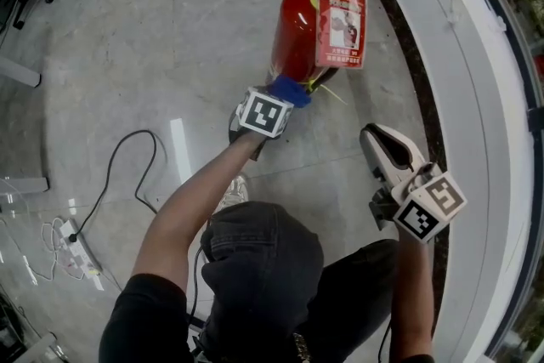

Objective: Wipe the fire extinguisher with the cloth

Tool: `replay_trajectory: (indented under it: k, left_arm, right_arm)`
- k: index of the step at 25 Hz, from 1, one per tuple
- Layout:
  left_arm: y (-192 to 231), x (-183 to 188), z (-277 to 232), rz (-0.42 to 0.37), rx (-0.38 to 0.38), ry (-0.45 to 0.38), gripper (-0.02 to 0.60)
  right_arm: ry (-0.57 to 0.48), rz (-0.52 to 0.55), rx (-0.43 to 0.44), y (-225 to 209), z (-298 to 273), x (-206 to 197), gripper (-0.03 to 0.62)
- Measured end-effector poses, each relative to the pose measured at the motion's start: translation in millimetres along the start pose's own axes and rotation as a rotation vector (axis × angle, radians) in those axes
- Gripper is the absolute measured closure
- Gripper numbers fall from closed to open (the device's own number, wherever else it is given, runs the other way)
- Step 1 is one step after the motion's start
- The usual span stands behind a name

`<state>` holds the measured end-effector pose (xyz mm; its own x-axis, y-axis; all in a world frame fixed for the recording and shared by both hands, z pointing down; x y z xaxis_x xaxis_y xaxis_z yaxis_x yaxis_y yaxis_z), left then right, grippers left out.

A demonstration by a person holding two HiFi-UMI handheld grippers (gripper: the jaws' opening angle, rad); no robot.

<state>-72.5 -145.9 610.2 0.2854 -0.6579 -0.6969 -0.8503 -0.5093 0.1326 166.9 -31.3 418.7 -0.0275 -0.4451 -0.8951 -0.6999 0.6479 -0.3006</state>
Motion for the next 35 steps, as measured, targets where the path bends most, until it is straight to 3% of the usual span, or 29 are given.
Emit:
replay_trajectory:
  k: [5, 9, 15, 18, 23, 28, 35]
  left_arm:
    - [-22.8, 4.8, -13.3, -0.014, -0.073, -0.01, 0.543]
    - [-23.0, 5.2, -19.1, -0.023, -0.072, 0.001, 0.541]
    - [19.2, -16.6, -15.7, -0.007, 0.015, 0.036, 0.541]
    - [45.2, -14.2, -17.0, 0.008, -0.009, 0.006, 0.541]
    - [64.9, 6.1, -18.4, -0.168, -0.01, 0.006, 0.541]
    - [84.1, 7.3, -32.1, -0.215, -0.071, 0.008, 0.541]
    - [123.5, 33.6, -60.7, -0.306, -0.129, -0.056, 0.541]
  right_arm:
    - [0.003, -0.003, -0.017, -1.8, 2.6, -1.0, 0.556]
    - [0.013, -0.003, -0.023, -2.6, -0.9, -1.6, 0.556]
    - [0.029, -0.005, -0.035, -7.2, -4.8, -2.5, 0.556]
    - [0.044, -0.009, -0.04, -9.7, -9.0, -5.1, 0.556]
    - [0.068, -0.021, -0.035, -12.0, -24.6, -7.3, 0.556]
    - [0.101, -0.039, -0.027, -16.2, -48.3, -13.9, 0.556]
    - [0.151, -0.073, -0.04, -30.3, -80.0, -24.2, 0.556]
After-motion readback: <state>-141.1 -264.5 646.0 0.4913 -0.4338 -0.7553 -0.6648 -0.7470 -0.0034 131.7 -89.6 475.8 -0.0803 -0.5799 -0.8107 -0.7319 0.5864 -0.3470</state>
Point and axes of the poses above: the fingertips, and each gripper's own axes: z backward along the fingers, y to its left, x out of its top, the point moved 10 cm from there along z, backward along the fingers, and after that the axes turned 2 degrees about -z, right-handed, at the moved point
